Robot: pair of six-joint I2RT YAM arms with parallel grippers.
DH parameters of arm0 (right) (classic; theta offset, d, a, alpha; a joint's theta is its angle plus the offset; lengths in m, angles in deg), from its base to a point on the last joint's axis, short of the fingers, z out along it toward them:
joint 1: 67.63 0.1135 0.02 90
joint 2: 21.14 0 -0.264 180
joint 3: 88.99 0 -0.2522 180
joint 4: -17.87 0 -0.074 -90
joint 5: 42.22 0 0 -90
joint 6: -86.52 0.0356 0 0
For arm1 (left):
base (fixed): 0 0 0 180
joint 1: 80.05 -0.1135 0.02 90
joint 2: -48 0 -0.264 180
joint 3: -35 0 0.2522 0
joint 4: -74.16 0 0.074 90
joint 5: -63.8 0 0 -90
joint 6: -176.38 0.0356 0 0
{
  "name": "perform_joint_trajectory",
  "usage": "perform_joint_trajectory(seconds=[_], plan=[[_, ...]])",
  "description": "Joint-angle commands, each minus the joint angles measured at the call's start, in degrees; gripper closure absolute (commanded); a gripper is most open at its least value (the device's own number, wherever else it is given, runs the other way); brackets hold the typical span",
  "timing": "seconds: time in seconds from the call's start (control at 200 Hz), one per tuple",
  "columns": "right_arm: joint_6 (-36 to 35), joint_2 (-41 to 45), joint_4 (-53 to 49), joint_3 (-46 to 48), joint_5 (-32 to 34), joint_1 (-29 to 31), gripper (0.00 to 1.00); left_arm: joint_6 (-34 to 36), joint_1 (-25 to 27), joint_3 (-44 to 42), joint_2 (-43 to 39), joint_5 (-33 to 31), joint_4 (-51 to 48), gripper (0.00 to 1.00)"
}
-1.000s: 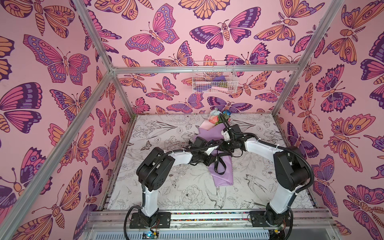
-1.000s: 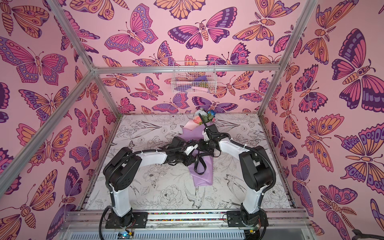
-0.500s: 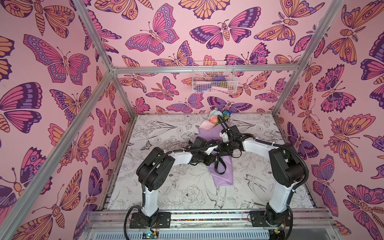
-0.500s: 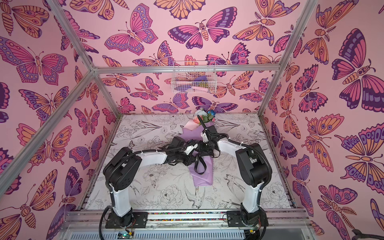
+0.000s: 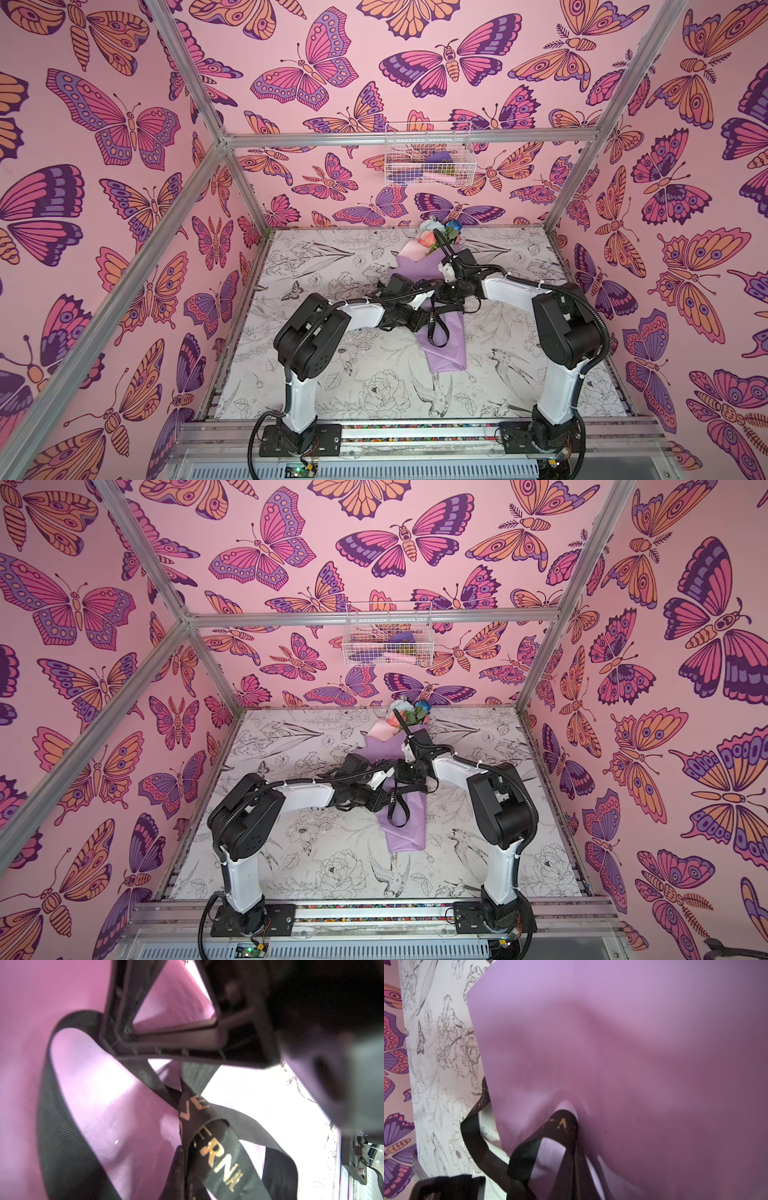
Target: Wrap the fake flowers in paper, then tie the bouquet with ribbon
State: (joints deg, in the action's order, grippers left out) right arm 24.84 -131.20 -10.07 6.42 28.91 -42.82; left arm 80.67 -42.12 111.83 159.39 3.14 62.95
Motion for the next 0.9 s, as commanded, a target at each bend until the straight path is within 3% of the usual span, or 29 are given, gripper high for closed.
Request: perform_joint_trajectory(seconds=[0.0,0.526,0.681,0.751,0.896], plan=[[0.14,0.97,0.37,-1.77,3.92,0.10,0.97,0.91,0.66,-0.09,0.18,1.84,1.21,1.00],[1.08,20.46,-2.11,4.82,15.53,-7.09,1.00,-0.16,0.56,0.03,-0.84,0.49,1.15,0.94],[0.23,28.87,-4.35,8.49,20.93,-9.13,1.00,-0.02,0.43,0.03,-1.20,0.03,1.10,0.73],[-0.60,31.99,-4.67,9.93,23.38,-9.30,1.00,0.07,0.38,0.10,-1.48,-0.24,0.85,0.59],[-2.36,37.21,-6.16,10.75,26.10,-9.35,1.00,0.33,0.18,0.18,-2.81,-0.74,-0.18,0.43]])
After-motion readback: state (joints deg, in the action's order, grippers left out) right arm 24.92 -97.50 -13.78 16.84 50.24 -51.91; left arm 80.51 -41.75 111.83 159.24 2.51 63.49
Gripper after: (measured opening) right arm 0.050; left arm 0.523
